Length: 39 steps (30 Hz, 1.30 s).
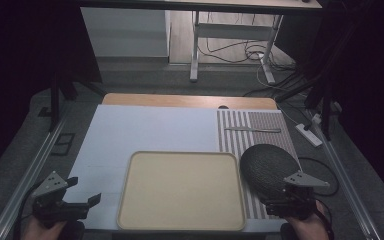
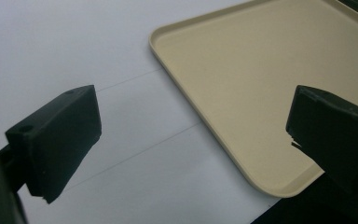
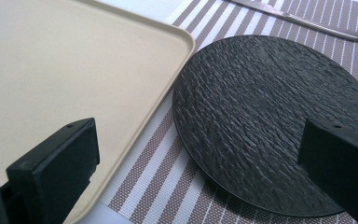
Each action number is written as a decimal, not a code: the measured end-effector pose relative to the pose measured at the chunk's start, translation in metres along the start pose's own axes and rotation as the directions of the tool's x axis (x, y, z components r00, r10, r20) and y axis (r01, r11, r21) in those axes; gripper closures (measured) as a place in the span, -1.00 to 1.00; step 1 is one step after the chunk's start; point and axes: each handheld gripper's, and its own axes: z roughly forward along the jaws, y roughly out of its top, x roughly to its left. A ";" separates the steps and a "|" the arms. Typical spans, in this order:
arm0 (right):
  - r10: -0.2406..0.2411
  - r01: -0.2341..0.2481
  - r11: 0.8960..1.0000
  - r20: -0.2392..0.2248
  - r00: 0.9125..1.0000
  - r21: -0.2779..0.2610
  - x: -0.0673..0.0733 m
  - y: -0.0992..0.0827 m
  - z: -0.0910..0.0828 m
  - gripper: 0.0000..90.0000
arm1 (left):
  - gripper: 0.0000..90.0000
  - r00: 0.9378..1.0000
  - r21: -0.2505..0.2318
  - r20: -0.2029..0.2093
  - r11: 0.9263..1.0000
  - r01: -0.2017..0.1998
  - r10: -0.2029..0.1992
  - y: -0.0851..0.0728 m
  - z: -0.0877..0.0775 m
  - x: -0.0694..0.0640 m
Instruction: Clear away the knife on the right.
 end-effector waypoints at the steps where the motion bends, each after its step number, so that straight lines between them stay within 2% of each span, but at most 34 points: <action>1: -0.005 0.005 1.000 0.001 1.000 0.002 0.000 0.000 0.000 -1.00 | -0.93 1.000 0.000 0.000 1.000 0.000 0.000 0.000 0.000 0.000; 10: -0.002 0.002 1.000 -0.019 1.000 0.008 0.000 0.000 0.001 -1.00 | -0.92 1.000 0.007 0.006 1.000 0.001 -0.001 0.000 0.000 0.000; 24: -0.004 0.005 1.000 -0.025 1.000 0.019 0.000 0.001 0.002 -1.00 | -0.92 1.000 0.016 0.001 1.000 -0.006 0.006 0.001 0.001 -0.001; 28: -0.017 0.018 1.000 -0.030 0.999 0.022 0.001 0.001 0.002 -1.00 | -0.92 1.000 0.017 0.001 1.000 -0.006 0.006 0.001 0.001 -0.001; 31: -0.038 0.039 0.998 -0.019 0.999 0.053 0.003 0.002 0.005 -1.00 | -0.92 1.000 0.019 0.000 1.000 -0.008 0.008 0.001 0.002 -0.001; 35: -0.058 0.059 0.996 -0.016 0.998 0.065 0.005 0.003 0.006 -1.00 | -0.91 1.000 0.022 -0.002 1.000 -0.011 0.011 0.001 0.002 -0.001; 39: -0.054 0.055 0.998 -0.029 0.998 0.041 0.006 0.005 0.007 -1.00 | -0.91 1.000 0.023 -0.002 1.000 -0.012 0.012 0.001 0.002 -0.002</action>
